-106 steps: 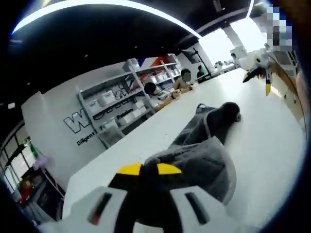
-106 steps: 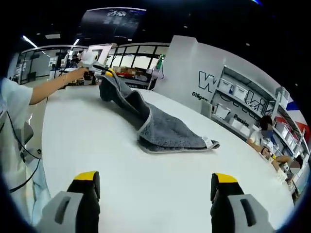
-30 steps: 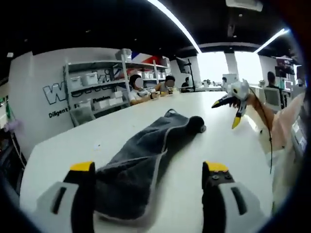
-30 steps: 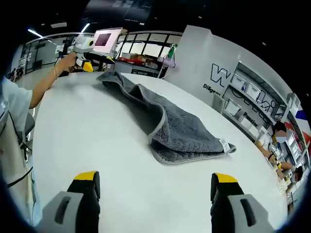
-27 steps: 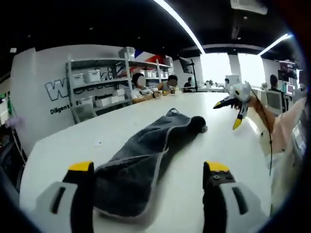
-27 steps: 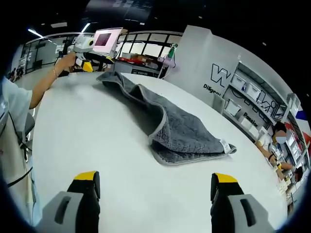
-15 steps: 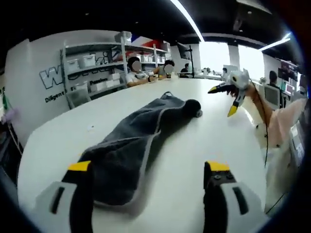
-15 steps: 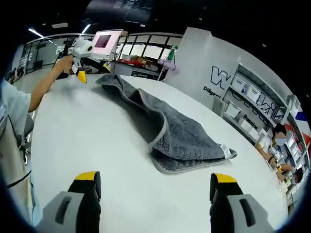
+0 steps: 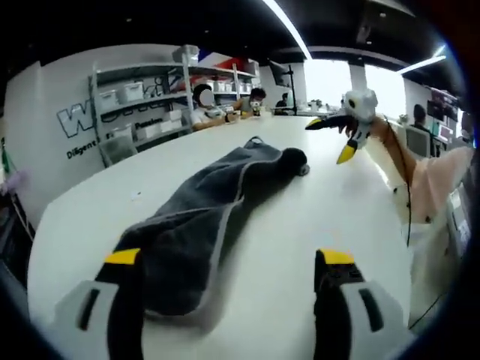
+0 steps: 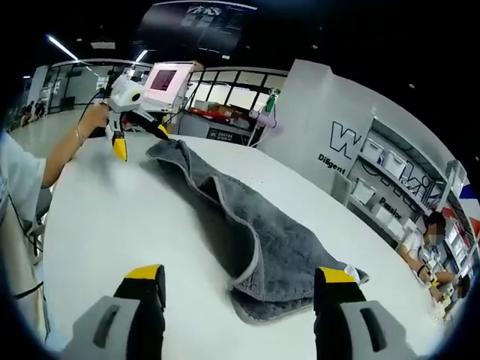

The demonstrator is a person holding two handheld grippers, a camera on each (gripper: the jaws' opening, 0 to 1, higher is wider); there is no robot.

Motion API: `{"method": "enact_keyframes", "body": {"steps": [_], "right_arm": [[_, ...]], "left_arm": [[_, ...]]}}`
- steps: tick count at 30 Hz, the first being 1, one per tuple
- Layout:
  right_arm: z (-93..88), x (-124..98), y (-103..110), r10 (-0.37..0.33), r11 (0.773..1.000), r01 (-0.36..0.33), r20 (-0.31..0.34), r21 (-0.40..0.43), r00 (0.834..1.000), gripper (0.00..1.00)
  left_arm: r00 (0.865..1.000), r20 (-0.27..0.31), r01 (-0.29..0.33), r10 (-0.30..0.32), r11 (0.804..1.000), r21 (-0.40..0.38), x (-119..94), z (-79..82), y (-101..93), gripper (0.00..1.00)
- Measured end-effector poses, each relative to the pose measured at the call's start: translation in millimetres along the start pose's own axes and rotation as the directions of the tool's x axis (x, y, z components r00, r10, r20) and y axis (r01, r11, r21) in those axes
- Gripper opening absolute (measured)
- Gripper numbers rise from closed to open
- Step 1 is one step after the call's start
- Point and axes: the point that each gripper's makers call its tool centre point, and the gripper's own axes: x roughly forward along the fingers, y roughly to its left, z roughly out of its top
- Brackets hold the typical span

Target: Fold the towel on the table until its edges align and the towel forms a compact rectangular stack.

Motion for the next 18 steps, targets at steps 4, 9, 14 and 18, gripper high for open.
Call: {"method": "enact_keyframes", "body": {"steps": [4,9,14,18], "right_arm": [[8.9,15,1,0.016,1.000,-0.015,0.011,-0.017,1.000,0.69],[7.2,36,-3,-0.002,0.999,0.002,-0.008,-0.049,1.000,0.61],[-5.3,51,-4,-0.014,0.997,0.011,-0.044,-0.077,0.999,0.49],[-14.5,57,-7,-0.022,0.996,0.016,-0.065,-0.091,0.998,0.37]], "left_arm": [[1.000,-0.002,0.000,0.000,1.000,0.004,0,-0.7,-0.2,0.99],[1.000,-0.014,-0.009,0.009,1.000,0.008,0,-3.8,1.6,0.99],[1.000,-0.011,-0.015,0.015,1.000,0.005,-1,-3.9,3.5,0.99],[1.000,-0.008,-0.018,0.018,1.000,0.006,-2,-3.3,3.9,0.99]]}}
